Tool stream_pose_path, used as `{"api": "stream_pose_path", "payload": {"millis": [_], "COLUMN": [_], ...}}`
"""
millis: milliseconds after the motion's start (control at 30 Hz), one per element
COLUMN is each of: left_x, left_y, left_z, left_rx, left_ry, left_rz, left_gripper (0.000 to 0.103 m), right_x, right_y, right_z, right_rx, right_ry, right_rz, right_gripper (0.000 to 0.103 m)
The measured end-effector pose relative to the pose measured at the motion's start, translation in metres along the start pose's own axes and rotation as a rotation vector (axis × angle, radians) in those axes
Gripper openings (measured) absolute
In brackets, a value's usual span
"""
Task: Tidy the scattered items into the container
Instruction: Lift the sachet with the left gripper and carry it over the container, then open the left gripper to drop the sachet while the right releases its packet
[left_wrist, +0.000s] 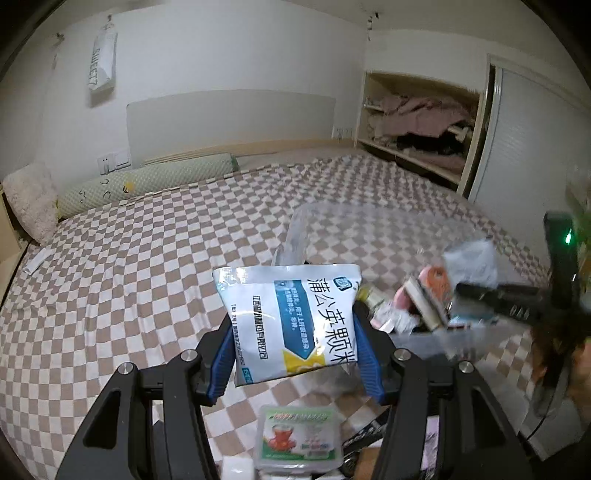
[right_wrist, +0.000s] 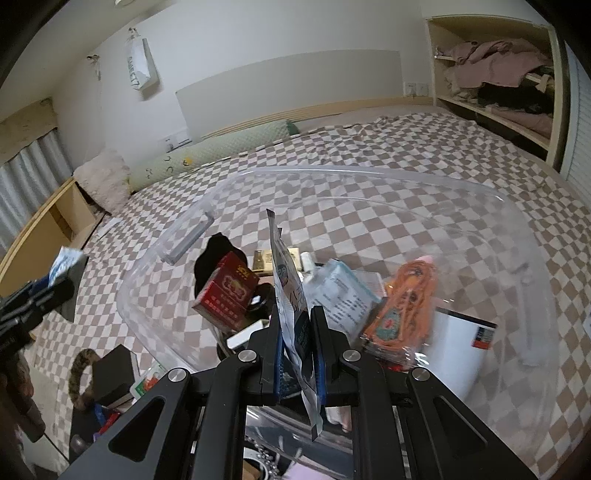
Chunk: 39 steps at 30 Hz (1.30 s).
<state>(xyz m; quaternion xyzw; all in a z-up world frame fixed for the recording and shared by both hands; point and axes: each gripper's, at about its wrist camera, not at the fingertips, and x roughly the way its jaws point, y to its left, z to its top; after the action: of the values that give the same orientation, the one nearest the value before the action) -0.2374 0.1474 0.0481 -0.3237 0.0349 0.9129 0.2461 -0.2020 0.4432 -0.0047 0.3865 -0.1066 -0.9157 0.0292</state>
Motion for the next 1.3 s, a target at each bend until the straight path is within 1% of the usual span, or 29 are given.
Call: {"api": "stream_pose_path", "payload": {"millis": [167, 300, 467, 567, 800, 1033, 1133, 1300], "left_x": [0.005, 0.009, 0.016, 0.021, 0.036, 0.054, 0.062, 0.079], "left_y": [-0.009, -0.016, -0.027, -0.034, -0.051, -0.070, -0.077, -0.086], "left_z": [0.011, 0.018, 0.024, 0.027, 0.030, 0.031, 0.030, 0.024], "left_rx": [-0.015, -0.023, -0.021, -0.018, -0.004, 0.002, 0.005, 0.021], "left_ry": [-0.020, -0.038, -0.054, -0.059, -0.055, -0.036, -0.020, 0.035], "left_rz": [-0.018, -0.042, -0.064, -0.079, -0.110, -0.138, -0.143, -0.143], "left_gripper": [0.057, 0.057, 0.057, 0.057, 0.057, 0.057, 0.057, 0.057], "right_x": [0.010, 0.023, 0.029, 0.025, 0.012, -0.001, -0.002, -0.003], "right_y": [0.015, 0.028, 0.038, 0.036, 0.021, 0.008, 0.004, -0.001], "right_z": [0.003, 0.003, -0.001, -0.001, 0.002, 0.003, 0.002, 0.000], "right_rx": [-0.024, -0.036, -0.066, -0.054, 0.012, 0.022, 0.021, 0.016], "right_ry": [0.011, 0.049, 0.069, 0.064, 0.044, 0.024, 0.021, 0.031], "right_rz": [0.032, 0.077, 0.081, 0.078, 0.029, -0.017, -0.039, -0.069], "right_gripper": [0.015, 0.015, 0.015, 0.015, 0.015, 0.015, 0.015, 0.015]}}
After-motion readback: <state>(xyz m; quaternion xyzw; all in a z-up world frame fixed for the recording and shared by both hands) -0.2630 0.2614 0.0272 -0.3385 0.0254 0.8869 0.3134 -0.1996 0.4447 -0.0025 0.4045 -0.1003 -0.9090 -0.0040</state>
